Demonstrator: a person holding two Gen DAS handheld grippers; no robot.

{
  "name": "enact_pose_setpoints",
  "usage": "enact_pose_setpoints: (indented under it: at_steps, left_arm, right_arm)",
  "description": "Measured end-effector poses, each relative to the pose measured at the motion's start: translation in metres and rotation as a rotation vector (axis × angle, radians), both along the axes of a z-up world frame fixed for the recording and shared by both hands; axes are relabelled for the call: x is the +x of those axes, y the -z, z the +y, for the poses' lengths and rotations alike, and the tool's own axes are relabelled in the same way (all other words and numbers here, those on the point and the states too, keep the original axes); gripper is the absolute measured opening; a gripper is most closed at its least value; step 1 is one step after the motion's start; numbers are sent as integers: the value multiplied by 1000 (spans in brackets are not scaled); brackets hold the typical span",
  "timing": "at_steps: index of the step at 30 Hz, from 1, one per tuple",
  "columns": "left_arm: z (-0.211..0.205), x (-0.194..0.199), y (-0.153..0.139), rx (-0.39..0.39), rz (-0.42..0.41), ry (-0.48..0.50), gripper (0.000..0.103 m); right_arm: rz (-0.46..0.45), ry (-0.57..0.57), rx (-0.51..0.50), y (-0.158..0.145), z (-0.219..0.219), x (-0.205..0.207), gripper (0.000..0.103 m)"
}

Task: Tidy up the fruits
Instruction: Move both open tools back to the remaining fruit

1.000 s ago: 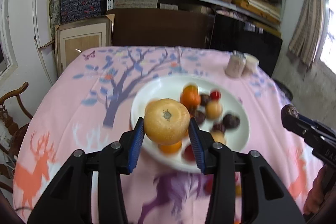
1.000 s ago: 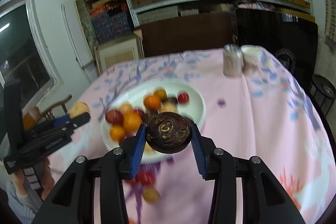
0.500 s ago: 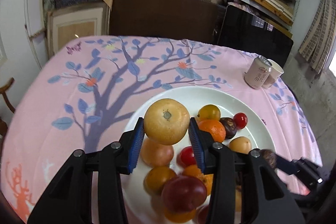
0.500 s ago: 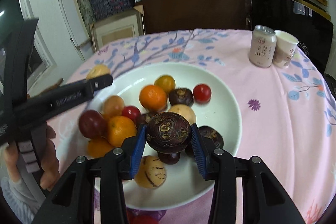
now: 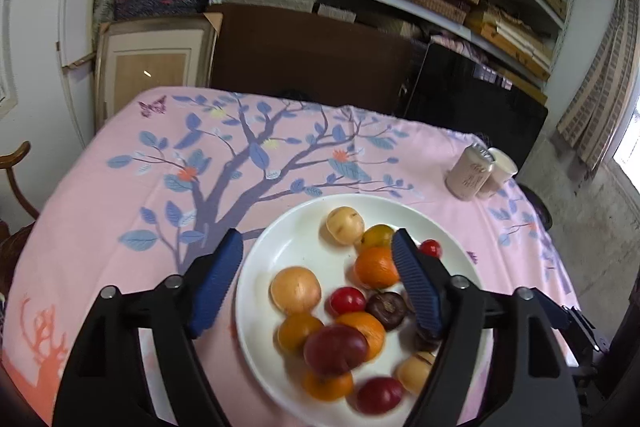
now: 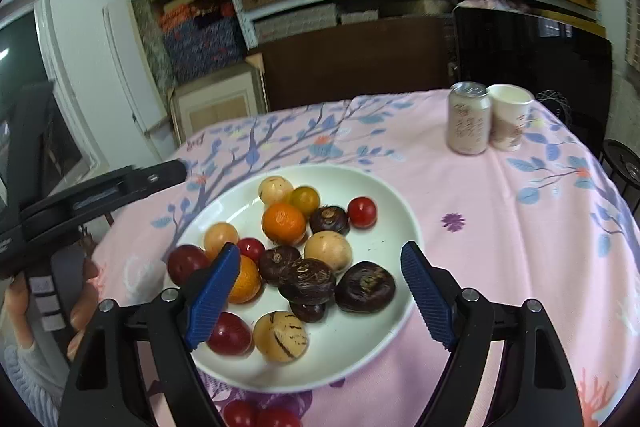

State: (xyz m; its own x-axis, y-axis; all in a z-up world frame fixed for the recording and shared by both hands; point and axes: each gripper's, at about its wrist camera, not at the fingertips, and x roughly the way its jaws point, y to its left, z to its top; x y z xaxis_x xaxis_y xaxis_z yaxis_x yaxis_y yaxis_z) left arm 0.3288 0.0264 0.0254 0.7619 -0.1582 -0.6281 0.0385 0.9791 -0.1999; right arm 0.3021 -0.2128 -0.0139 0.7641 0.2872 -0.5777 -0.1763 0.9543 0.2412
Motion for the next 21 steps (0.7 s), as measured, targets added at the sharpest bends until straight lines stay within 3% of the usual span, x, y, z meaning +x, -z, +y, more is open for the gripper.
enact_pose_setpoints:
  at_steps: [5, 9, 14, 18, 21]
  left_arm:
    - [-6, -83, 11, 55, -47, 6, 83]
    - [-11, -127, 45, 47, 20, 23, 83]
    - [-41, -146, 76, 151, 78, 80, 83]
    - [-61, -154, 79, 217, 35, 132, 83]
    - [-67, -150, 84, 230, 49, 159, 83]
  right_arm:
    - [-27, 47, 91, -3, -27, -37, 91]
    - [-7, 88, 149, 13, -52, -71, 91]
    - [28, 136, 208, 27, -75, -87, 91]
    - [28, 163, 264, 28, -87, -89, 93]
    - [52, 154, 282, 30, -88, -87, 94]
